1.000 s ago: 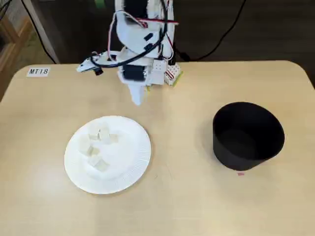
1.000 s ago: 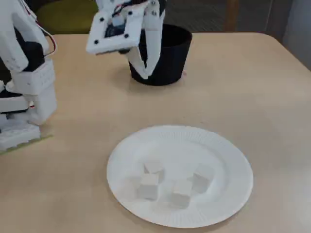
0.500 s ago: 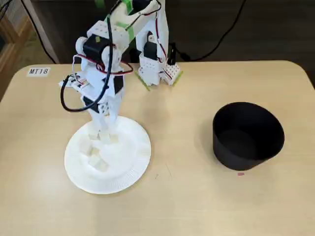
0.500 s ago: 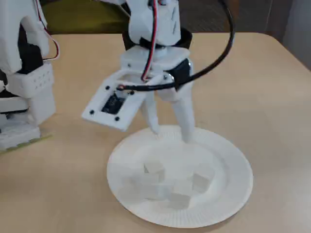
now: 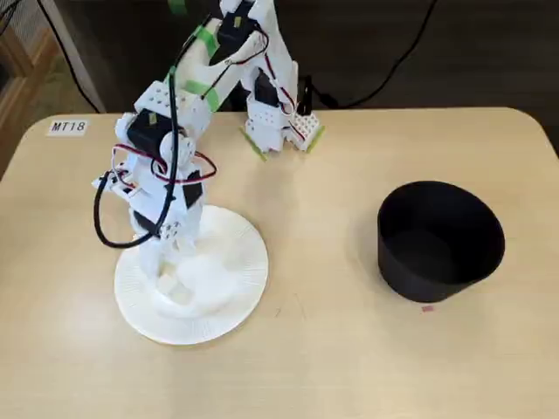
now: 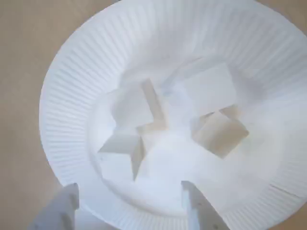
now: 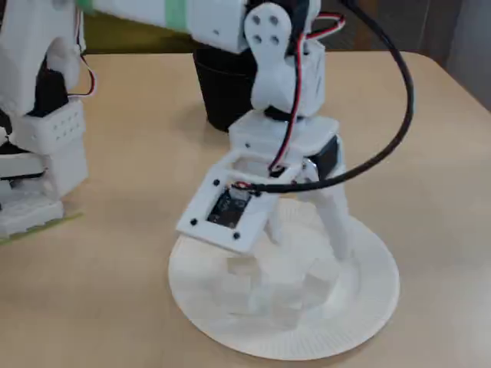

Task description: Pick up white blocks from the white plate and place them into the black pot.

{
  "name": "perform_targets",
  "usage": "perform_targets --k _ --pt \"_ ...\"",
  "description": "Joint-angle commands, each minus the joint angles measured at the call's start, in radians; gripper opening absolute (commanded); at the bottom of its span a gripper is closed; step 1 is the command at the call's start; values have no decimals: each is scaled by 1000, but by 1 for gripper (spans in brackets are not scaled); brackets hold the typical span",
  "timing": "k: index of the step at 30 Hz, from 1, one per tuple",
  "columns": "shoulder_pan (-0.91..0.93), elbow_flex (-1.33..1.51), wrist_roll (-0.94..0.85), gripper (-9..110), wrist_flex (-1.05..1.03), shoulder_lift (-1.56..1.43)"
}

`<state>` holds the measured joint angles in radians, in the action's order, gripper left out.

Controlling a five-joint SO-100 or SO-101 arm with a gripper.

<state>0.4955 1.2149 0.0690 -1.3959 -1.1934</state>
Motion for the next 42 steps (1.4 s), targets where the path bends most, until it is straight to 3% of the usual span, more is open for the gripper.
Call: perform_targets --k 1,12,21,28,34,38,42 --pt "6 -84 15 30 -9 32" --pt "6 -204 54 27 5 173" --pt "12 -348 69 -2 -6 298" --pt "2 -488 58 -2 -87 307" --pt "-41 -951 40 -2 -264 259" --pt "-129 -965 49 -2 -262 46" --pt "-328 -925 0 -2 -264 -110"
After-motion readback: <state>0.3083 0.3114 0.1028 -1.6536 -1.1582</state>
